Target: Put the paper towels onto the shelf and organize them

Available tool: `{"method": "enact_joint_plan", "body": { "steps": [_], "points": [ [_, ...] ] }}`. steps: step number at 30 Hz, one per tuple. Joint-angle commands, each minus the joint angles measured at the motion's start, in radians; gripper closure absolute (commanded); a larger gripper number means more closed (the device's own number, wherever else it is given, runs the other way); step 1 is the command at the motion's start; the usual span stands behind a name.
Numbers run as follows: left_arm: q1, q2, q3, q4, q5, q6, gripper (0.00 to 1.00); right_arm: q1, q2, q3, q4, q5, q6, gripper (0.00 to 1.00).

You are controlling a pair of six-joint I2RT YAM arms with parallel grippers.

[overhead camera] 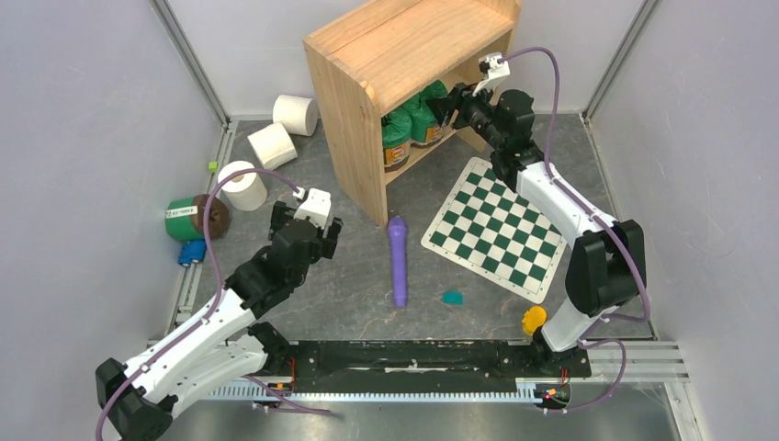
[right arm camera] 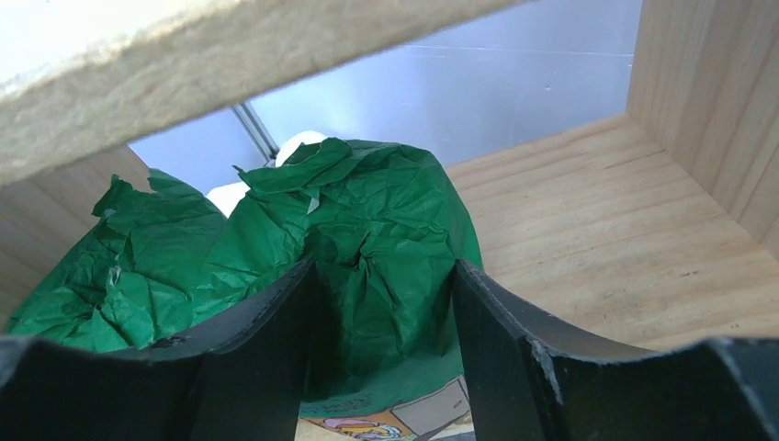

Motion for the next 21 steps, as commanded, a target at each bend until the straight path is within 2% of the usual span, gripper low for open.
{"method": "enact_joint_plan", "body": {
  "steps": [1, 7, 10, 16, 21],
  "points": [
    [0.003, 0.002, 0.002, 0.044, -0.006, 0.020, 0.00, 0.018, 0.038, 0.112, -0.184, -0.026, -0.056, 0.40],
    [0.003, -0.013, 0.002, 0.039, -0.017, 0.019, 0.00, 0.013, 0.063, 0.247, -0.254, -0.001, -0.041, 0.31],
    [0.003, -0.023, 0.002, 0.038, -0.027, 0.016, 0.00, -0.006, 0.044, 0.259, -0.290, 0.012, -0.025, 0.28],
    [0.006, -0.023, 0.006, 0.038, -0.038, -0.002, 0.00, -0.047, -0.091, 0.161, -0.333, 0.005, -0.028, 0.20],
    [0.027, -0.009, 0.018, 0.038, -0.032, -0.041, 0.00, -0.062, -0.274, 0.027, -0.400, 0.046, -0.124, 0.10]
  ]
}}
